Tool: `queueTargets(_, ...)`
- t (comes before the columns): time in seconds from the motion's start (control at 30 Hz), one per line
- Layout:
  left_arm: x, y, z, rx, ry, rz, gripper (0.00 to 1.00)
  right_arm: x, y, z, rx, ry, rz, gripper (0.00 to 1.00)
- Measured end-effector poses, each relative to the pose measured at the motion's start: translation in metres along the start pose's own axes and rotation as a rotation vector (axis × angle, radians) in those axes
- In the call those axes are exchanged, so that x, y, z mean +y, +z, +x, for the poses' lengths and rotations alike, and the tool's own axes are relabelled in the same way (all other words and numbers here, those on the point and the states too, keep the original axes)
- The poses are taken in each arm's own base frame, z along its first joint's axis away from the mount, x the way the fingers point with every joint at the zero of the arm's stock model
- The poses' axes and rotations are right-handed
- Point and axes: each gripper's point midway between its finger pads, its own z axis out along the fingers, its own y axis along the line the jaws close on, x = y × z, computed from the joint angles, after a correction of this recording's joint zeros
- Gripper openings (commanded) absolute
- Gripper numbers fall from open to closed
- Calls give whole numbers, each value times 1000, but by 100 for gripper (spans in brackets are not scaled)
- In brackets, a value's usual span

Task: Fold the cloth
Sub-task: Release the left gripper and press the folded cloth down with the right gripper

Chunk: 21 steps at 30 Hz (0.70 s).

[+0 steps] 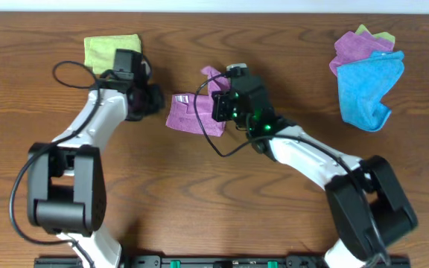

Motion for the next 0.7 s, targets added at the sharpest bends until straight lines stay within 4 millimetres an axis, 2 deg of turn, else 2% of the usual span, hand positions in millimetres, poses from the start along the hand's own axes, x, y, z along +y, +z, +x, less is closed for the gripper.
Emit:
queueTargets(0.3, 30, -31, -21, -67, -68, -18, 6, 31, 34, 13, 75, -52, -24, 1)
queueTargets(0.5, 44, -36, -20, -59, -85, -35, 6, 44, 46, 21, 97, -74, -40, 1)
queueTargets(0.7, 46, -36, -21, -60, -88, -37, 6, 51, 48, 30, 112, -86, -49, 1)
